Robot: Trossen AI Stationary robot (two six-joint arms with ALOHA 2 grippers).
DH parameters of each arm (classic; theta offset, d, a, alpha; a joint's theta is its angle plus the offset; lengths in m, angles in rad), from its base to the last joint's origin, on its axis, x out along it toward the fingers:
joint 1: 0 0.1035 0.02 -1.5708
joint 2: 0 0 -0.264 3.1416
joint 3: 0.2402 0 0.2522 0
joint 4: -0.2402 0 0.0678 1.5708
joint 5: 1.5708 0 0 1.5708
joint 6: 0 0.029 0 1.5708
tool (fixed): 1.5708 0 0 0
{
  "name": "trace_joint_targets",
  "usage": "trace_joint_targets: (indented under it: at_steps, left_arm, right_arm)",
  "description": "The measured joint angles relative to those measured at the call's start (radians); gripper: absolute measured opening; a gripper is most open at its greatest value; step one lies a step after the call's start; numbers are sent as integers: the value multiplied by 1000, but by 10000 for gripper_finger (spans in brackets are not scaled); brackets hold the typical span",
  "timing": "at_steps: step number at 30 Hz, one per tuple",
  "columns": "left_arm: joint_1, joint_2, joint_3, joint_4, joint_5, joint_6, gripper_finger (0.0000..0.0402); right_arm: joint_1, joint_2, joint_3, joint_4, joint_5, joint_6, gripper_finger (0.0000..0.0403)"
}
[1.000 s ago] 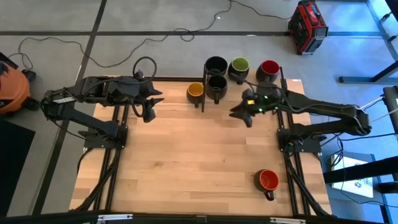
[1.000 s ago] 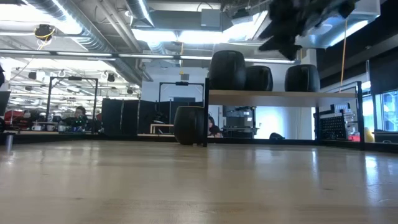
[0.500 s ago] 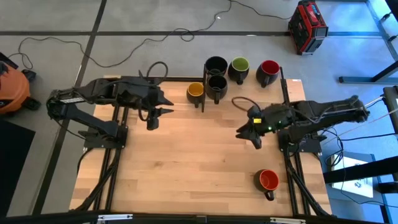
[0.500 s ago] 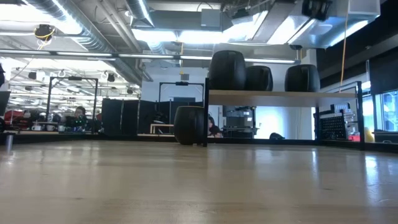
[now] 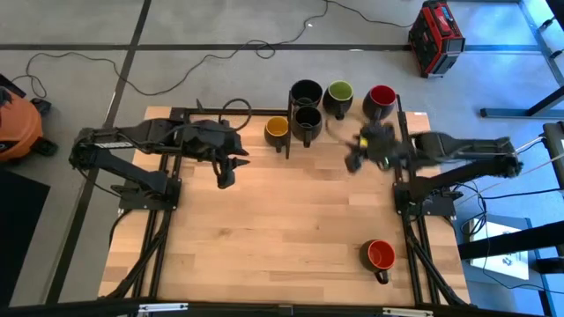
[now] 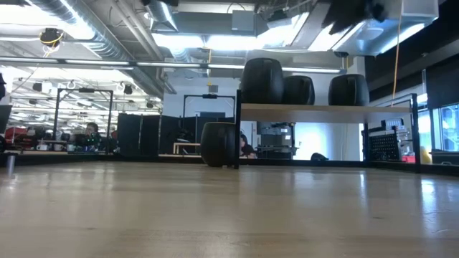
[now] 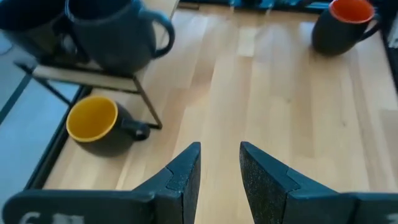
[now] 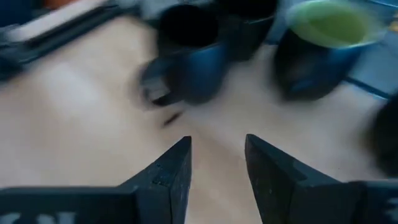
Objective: Place coffee mugs
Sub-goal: Put the black orange mug on the shelf
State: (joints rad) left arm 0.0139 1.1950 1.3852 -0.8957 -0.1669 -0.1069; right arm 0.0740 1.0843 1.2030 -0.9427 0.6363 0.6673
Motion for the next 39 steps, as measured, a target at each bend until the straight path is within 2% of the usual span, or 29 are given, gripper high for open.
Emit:
trace_joint_targets:
  at_steps: [3,7,11,13,15,20,26,39]
  left_arm:
    - [0,0,-14,1,-11,-22,105]
    - [0,0,-17,11,-42,-22,105]
    - [0,0,-11,20,-81,-21,105]
    - [0,-1,-10,22,-86,-17,105]
    - [0,-1,-10,21,-86,-17,105]
    - [0,-1,-10,22,-86,-16,105]
    - [0,-1,-10,22,-86,-14,105]
    - [0,-1,-9,26,-87,-14,105]
  right_arm:
    - [-179,0,0,10,-27,-77,135]
    - [-401,21,1,64,-187,-164,122]
    - [-555,58,2,123,-346,-204,70]
    - [-599,89,2,125,-387,-222,33]
    - [-615,114,2,130,-395,-232,9]
    - [-611,130,1,127,-376,-233,20]
    - [-612,133,1,108,-288,-235,3]
    - [-612,212,0,144,-329,-272,1]
